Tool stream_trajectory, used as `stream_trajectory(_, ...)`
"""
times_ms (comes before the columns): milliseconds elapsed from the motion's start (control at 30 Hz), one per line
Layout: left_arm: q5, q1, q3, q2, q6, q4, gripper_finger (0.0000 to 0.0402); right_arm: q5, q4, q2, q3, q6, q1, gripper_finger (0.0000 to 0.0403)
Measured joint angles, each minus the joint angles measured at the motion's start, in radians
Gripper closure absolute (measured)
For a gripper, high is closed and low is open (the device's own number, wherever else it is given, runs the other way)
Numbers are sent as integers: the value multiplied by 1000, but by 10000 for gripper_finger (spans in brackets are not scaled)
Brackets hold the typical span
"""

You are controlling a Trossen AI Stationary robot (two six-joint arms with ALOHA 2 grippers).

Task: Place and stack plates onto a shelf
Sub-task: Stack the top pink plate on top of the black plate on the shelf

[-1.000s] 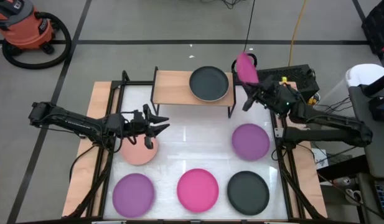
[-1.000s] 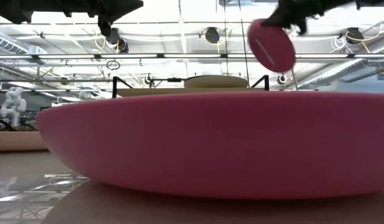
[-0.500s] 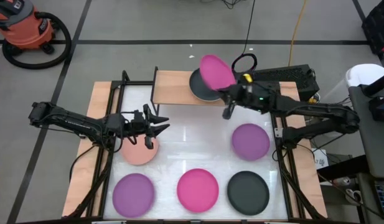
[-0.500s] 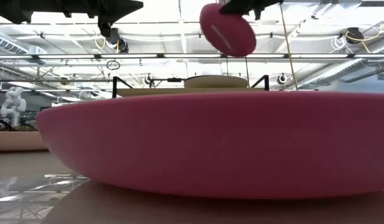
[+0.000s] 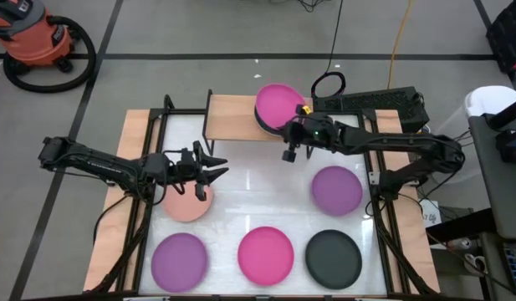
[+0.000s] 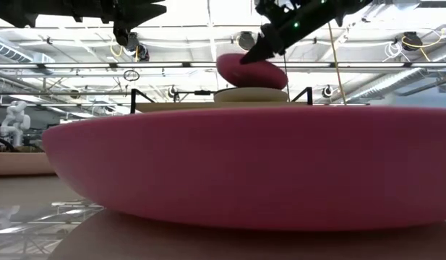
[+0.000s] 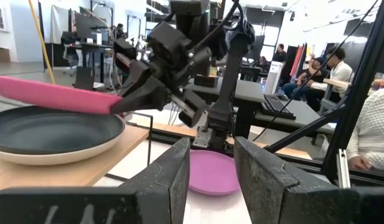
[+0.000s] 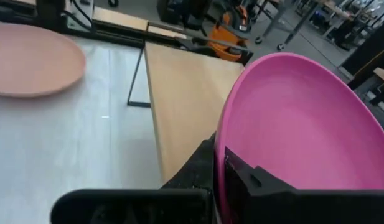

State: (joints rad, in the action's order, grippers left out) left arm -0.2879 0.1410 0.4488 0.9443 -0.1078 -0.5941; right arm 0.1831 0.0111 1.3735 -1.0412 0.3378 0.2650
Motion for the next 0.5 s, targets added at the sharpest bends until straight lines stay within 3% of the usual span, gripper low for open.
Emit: stream_trajectory(500,0,0,0,0,-7,9,273,0,-23,104,-2,0,36,403)
